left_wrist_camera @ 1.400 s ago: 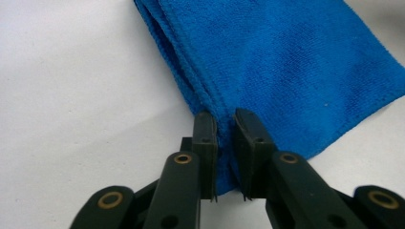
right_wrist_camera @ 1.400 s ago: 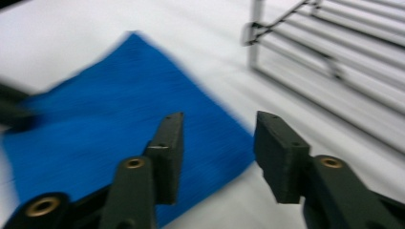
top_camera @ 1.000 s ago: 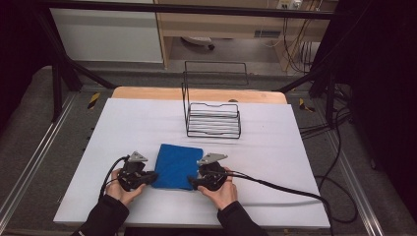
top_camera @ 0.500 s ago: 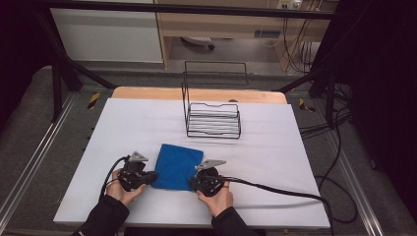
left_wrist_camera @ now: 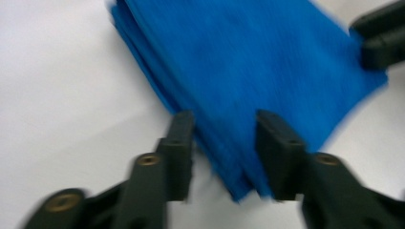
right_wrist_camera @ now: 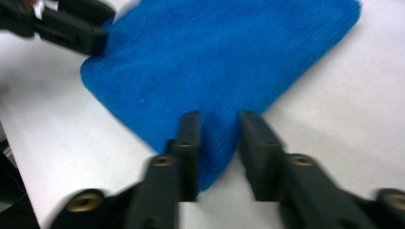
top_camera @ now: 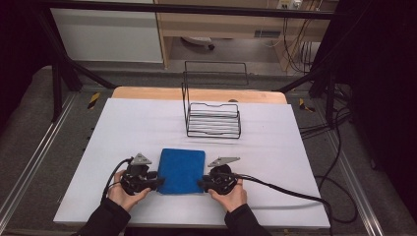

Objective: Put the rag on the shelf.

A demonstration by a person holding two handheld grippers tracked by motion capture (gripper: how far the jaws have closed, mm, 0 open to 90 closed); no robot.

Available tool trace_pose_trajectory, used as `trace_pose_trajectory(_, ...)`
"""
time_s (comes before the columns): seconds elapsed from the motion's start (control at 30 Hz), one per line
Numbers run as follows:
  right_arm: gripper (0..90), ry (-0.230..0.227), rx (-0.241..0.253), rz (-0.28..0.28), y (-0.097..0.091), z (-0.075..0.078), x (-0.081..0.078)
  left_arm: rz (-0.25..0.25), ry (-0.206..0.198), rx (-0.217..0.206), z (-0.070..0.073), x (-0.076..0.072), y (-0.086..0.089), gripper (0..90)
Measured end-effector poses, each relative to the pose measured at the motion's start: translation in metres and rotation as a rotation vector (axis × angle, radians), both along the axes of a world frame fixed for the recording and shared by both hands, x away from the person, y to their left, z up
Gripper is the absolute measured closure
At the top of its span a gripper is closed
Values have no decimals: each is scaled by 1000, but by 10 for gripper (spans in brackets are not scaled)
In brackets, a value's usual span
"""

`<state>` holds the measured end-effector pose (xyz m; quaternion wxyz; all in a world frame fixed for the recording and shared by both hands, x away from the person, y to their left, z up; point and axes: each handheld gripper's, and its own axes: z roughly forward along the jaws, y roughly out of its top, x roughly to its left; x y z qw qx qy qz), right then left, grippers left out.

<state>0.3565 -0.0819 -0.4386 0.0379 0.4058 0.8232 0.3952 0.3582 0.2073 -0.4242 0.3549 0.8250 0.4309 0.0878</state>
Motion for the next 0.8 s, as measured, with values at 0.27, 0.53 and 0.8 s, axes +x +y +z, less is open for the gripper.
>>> trace_pose_trajectory(0.27, 257, -141, 35, -11, -35, 16, 11, 72, -66, -26, 19, 46, 17, 240)
trace_pose_trajectory(0.53, 163, -170, 63, -46, -60, 17, 18, 71, -40, -4, 3, 80, 6, 282)
trace_pose_trajectory(0.8, 194, -156, 53, -48, -61, 15, 27, 70, -32, 39, -11, 93, -1, 497)
